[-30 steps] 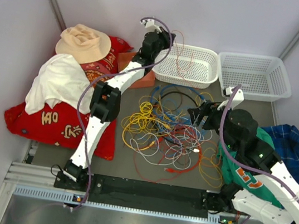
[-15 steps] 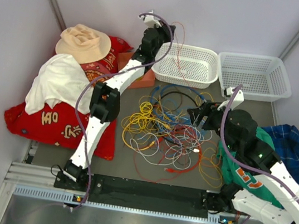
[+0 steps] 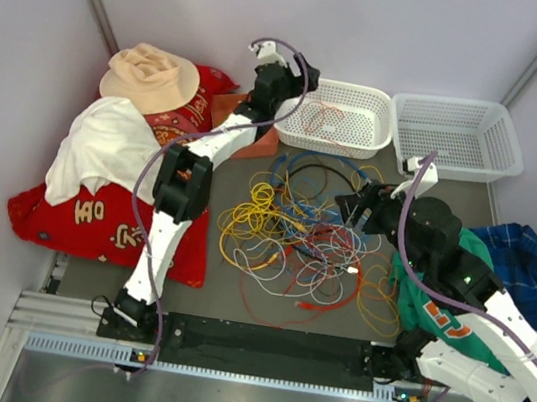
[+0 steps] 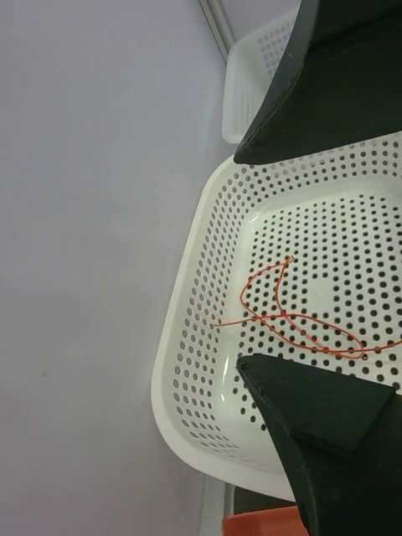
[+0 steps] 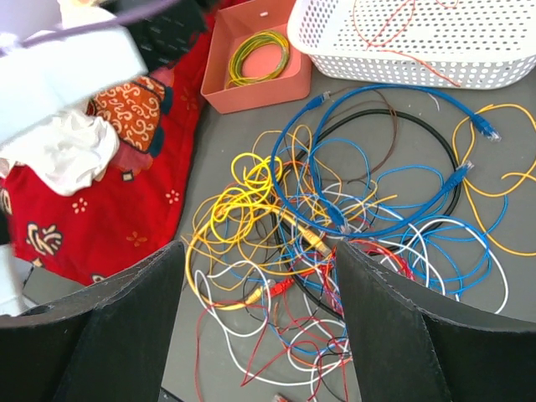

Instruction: Untangle the cables

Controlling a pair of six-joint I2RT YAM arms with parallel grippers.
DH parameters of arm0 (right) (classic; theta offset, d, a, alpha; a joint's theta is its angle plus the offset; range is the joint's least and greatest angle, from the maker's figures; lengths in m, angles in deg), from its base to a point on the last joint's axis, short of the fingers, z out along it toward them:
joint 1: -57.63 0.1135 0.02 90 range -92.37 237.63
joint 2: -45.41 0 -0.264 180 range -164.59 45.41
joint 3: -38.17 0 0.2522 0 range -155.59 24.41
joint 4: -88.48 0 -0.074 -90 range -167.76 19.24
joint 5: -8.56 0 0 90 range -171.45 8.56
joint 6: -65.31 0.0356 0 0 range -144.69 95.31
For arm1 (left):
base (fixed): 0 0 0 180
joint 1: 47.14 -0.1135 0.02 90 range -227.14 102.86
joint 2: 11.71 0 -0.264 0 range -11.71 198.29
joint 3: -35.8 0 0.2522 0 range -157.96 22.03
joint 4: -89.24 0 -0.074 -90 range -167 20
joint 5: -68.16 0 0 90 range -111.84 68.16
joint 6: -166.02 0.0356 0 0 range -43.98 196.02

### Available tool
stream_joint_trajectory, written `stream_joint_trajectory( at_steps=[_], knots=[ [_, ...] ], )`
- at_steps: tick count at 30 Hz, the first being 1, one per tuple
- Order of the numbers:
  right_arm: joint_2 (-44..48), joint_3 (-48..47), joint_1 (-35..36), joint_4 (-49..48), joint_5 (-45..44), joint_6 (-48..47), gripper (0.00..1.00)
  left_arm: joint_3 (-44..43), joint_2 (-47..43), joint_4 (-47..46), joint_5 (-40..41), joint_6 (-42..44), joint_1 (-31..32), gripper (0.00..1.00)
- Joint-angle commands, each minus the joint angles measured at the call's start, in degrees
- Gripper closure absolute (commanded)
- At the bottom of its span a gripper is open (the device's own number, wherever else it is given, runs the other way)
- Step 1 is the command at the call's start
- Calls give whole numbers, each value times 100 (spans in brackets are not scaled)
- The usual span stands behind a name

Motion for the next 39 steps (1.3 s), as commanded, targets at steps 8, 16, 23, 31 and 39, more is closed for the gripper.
stream_joint_trajectory(
  at_steps=[8,16,23,31,39],
  knots=[
    [306,303,-43,-129,-113,303,28,1863,-2380,72,-1325,151,595,1],
    [350,162,-43,64,-324,216,28,2848,-2249,-66,-1697,-1227,1062,1],
    [455,232,-43,179,-465,233,28,4036,-2188,-1436,193,-2415,1299,1],
    [543,258,-43,311,-614,198,28,3361,-1152,-2246,537,-3549,1317,1],
    [561,302,-43,337,-798,14,28,2656,-439,-2070,370,-3848,1308,26]
  ],
)
